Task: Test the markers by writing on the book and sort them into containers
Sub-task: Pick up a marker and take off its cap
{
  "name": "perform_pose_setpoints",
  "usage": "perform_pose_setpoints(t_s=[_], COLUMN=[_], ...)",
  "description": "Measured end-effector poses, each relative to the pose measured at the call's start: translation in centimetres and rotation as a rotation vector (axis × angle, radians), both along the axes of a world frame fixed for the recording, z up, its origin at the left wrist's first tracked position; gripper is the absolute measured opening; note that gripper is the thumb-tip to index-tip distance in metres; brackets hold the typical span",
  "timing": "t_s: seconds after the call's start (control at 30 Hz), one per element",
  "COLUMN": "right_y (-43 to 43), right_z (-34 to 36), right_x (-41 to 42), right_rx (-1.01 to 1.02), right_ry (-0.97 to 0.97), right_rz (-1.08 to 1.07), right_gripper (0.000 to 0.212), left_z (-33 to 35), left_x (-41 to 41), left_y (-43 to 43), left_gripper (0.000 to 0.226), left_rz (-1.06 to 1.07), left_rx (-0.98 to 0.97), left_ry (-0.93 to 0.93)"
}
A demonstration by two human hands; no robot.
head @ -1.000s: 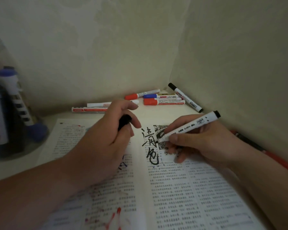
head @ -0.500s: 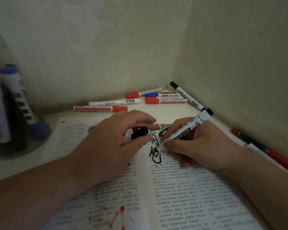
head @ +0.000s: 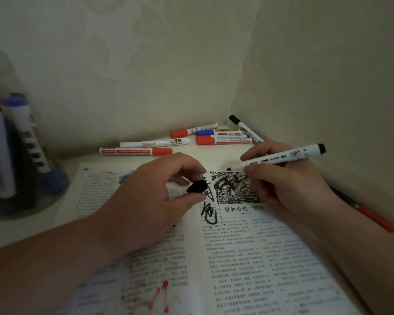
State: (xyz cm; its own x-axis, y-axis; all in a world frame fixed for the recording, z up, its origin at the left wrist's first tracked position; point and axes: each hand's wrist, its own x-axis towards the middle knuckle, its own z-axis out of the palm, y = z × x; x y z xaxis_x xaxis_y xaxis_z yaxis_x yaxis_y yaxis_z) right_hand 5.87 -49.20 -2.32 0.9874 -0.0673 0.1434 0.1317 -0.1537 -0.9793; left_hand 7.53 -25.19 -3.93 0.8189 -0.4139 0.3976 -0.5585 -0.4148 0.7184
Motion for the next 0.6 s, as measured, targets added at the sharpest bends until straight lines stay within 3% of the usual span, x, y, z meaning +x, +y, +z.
perform_pose_setpoints(t_s=[0.1, 0.13, 0.43, 0.5, 0.6], right_y=[-0.4, -0.8, -3.8, -4.1, -4.0], right_z=[0.9, 1.2, 4.3, 3.2, 1.0], right_x=[-0.3, -0.4, -1.3, -1.9, -2.4], right_rx=[0.021, 0.025, -0.224, -0.188, 0.046], right_ry=[0.015, 0.022, 0.151, 0.165, 0.186], right_rz=[0.015, 0.014, -0.073, -0.114, -0.201], right_gripper=[0.003, 0.011, 0.013, 0.014, 0.013], left_z=[0.5, 0.5, 0.6, 0.5, 0.3], left_x=[-0.2, -0.3, -0.5, -0.5, -0.4], left_y=[0.1, 0.1, -0.2, -0.2, -0.3], left_gripper=[0.035, 0.036, 0.036, 0.037, 0.040], left_rz=[0.005, -0.001, -0.077, -0.082, -0.086], left_rx=[0.095, 0.111, 0.120, 0.121, 0.112], left_ry=[-0.037, -0.044, -0.017, -0.021, -0.013])
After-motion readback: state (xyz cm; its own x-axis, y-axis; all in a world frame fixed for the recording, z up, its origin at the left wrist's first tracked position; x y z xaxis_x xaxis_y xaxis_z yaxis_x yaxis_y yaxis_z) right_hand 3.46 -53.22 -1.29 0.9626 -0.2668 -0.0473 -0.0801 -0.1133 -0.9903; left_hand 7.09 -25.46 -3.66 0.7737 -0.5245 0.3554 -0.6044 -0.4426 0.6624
